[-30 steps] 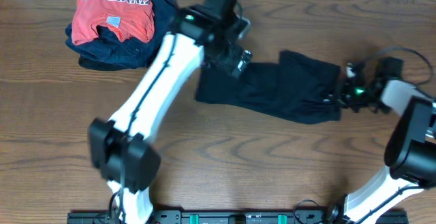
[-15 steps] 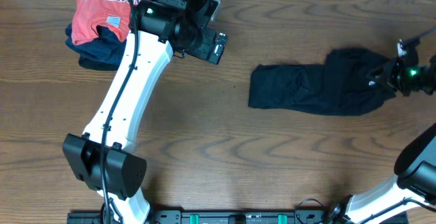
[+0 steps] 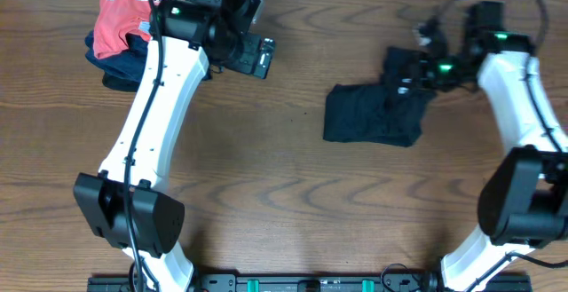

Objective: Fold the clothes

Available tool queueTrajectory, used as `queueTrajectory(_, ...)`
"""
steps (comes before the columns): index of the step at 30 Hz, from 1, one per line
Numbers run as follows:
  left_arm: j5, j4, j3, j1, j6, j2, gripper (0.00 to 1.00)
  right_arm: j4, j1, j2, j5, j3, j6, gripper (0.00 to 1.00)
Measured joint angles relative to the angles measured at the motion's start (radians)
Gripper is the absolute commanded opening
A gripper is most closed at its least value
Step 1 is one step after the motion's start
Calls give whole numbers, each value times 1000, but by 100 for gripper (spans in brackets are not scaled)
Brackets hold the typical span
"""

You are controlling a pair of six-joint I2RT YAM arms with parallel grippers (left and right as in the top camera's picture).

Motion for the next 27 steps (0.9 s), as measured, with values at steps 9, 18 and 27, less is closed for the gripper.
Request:
queueTrajectory(9, 0, 3, -34, 25, 0, 29, 98, 115, 296, 0, 146, 0, 122, 28)
queueTrajectory(18, -2, 28, -35, 32, 0, 51, 98, 27, 465, 0, 174, 1, 134, 53)
queueTrajectory(27, -2, 29, -35, 118, -23, 51, 98, -101, 464, 0, 203, 2, 100, 53)
